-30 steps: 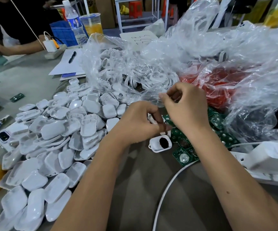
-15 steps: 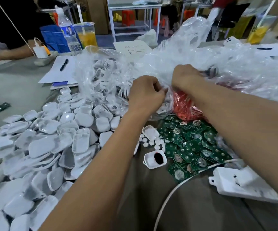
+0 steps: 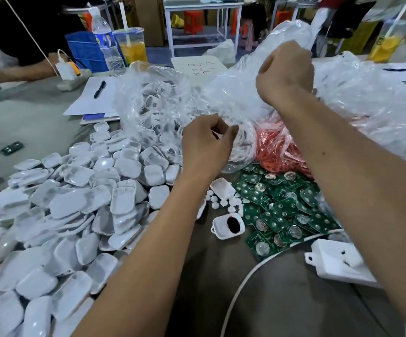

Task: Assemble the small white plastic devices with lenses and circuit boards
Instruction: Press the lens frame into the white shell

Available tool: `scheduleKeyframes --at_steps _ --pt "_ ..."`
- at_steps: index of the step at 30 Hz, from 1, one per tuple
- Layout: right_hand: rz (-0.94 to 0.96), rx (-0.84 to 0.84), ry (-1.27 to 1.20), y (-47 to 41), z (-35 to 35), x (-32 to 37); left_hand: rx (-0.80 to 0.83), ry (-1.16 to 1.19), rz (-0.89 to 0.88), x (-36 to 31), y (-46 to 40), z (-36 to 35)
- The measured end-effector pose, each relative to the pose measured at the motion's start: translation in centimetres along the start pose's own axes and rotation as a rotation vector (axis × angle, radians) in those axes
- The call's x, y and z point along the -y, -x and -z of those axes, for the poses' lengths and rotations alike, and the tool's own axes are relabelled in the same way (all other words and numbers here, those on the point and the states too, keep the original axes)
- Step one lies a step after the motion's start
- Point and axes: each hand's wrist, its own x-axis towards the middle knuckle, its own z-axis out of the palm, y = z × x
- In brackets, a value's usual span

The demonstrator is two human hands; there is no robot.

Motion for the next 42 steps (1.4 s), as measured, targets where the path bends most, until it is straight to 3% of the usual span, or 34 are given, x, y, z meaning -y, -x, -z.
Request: scheduleKeyframes --at_steps 3,6,8,13,22,25,30,34,38,42 --pt "0.075 0.052 -0.397 5.6 1.4 0.7 -0.072 0.14 0.055 0.3 1.7 1.5" --pt "0.067 0.246 -0.649 11.8 1.5 -1.2 0.135 0.452 0.21 0.8 3.5 3.1" --pt "0.009 0.341 -0.778 14.1 0.8 -2.8 0.254 0.53 0.24 1.4 4.7 3.9" --pt "-0.076 0.434 -0.962 16.5 -0.9 -5.4 0.325 0.516 0.247 2.3 6.0 5.1" --pt "-0.181 0.444 -1.159 16.7 -1.3 -6.5 0.323 0.601 0.277 2.3 5.7 5.1" --pt "-0.199 0.475 -1.176 17.0 -1.6 -6.5 0.266 0.586 0.232 3.0 5.9 4.8" --pt "-0.414 0.599 -1.292 16.6 -1.4 -6.2 0.132 0.496 0.106 3.4 5.8 4.4" --pt "-0.361 0.71 -1.227 16.8 -1.4 -6.4 0.078 0.333 -0.066 3.3 5.6 3.9" --pt "-0.297 0.567 -1.13 16.7 -1.2 -6.6 0.18 0.106 -0.031 2.7 5.8 4.9" --pt "-0.336 0.491 -1.106 16.5 -1.6 -6.9 0.5 -0.2 -0.002 1.2 5.8 6.1"
